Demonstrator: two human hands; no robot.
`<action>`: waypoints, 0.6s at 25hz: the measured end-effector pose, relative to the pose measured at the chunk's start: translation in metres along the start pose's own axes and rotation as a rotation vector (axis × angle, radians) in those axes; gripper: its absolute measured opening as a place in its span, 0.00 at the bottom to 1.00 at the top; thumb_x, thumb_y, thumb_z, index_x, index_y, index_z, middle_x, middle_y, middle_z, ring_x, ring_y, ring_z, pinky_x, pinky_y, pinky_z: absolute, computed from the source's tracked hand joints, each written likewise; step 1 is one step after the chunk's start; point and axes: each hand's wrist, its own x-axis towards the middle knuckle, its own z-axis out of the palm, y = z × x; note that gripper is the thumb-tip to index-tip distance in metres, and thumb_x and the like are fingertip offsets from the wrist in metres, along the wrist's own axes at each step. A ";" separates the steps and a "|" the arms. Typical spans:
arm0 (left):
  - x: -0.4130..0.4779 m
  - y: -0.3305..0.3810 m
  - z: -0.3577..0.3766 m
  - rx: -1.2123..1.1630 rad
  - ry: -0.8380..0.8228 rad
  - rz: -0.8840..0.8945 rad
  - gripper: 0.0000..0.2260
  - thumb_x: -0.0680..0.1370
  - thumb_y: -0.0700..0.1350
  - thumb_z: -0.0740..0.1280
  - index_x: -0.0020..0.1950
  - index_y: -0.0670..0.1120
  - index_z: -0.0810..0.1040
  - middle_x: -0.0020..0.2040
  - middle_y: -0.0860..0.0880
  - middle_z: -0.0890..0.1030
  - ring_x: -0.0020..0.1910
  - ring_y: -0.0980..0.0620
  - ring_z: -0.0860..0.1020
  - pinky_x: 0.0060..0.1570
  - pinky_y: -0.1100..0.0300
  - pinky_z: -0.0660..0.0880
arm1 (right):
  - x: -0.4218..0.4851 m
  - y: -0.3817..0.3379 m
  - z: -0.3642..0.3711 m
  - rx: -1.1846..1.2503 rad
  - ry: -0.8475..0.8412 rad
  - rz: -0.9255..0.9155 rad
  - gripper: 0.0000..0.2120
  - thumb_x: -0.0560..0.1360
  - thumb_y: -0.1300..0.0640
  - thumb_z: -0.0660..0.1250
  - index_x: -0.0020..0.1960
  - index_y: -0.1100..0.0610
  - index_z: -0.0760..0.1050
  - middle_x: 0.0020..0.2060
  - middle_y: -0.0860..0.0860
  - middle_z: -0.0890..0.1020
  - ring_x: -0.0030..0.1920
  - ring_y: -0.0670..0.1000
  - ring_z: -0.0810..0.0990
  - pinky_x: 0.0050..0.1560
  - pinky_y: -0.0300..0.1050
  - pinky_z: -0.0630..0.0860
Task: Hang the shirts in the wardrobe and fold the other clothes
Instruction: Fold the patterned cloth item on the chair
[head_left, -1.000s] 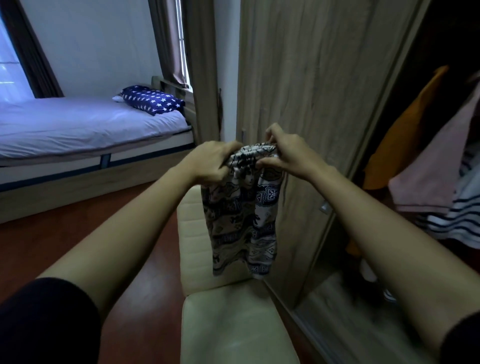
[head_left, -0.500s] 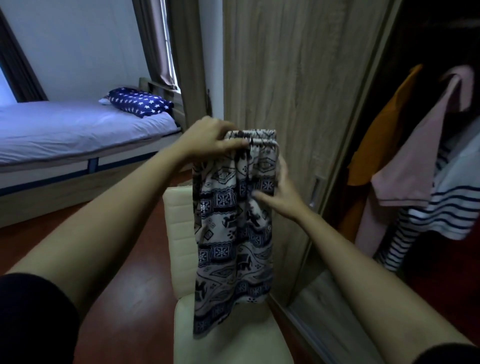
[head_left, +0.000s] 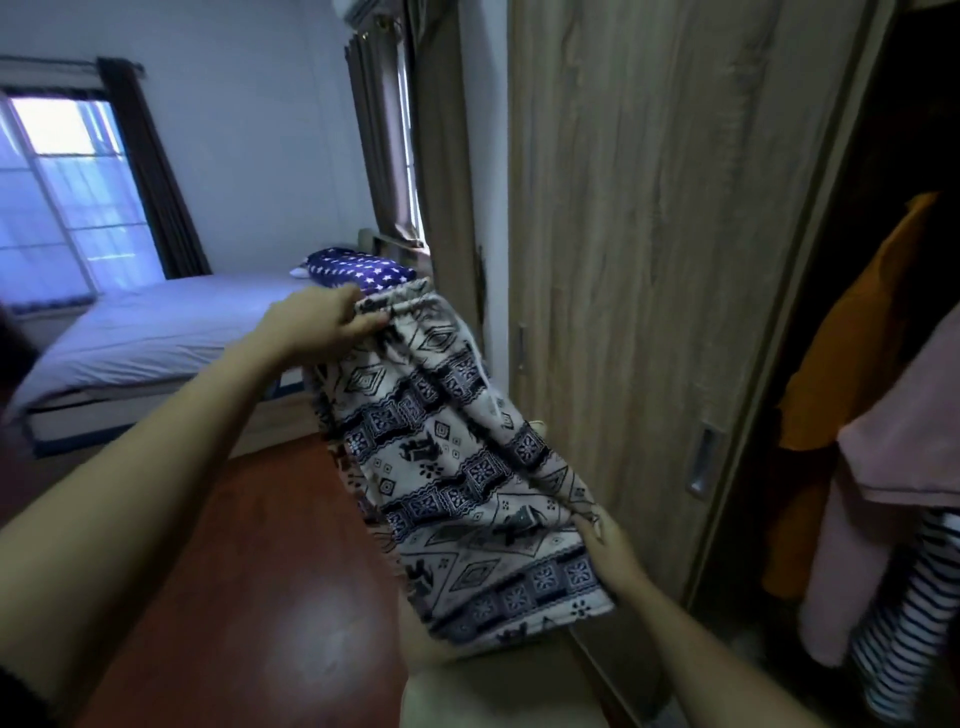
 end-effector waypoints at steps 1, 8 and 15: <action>-0.008 -0.013 0.015 -0.015 -0.032 -0.052 0.19 0.78 0.59 0.59 0.48 0.42 0.72 0.44 0.37 0.79 0.42 0.41 0.76 0.37 0.54 0.69 | 0.004 -0.003 -0.003 -0.063 0.027 -0.025 0.06 0.79 0.54 0.59 0.53 0.53 0.74 0.45 0.52 0.81 0.47 0.52 0.79 0.45 0.44 0.72; -0.096 -0.052 0.128 -0.202 -0.096 -0.390 0.20 0.78 0.60 0.58 0.49 0.42 0.68 0.45 0.37 0.78 0.45 0.38 0.77 0.39 0.51 0.68 | -0.002 -0.012 -0.018 -0.572 -0.123 -0.055 0.08 0.79 0.49 0.59 0.44 0.53 0.69 0.30 0.48 0.75 0.28 0.47 0.72 0.27 0.37 0.67; -0.209 -0.048 0.273 -0.397 -0.426 -0.598 0.20 0.77 0.62 0.58 0.48 0.44 0.71 0.37 0.45 0.78 0.39 0.44 0.77 0.41 0.53 0.74 | -0.001 0.080 0.003 -0.916 -0.493 0.153 0.17 0.78 0.40 0.56 0.55 0.53 0.67 0.50 0.58 0.81 0.48 0.59 0.80 0.42 0.49 0.74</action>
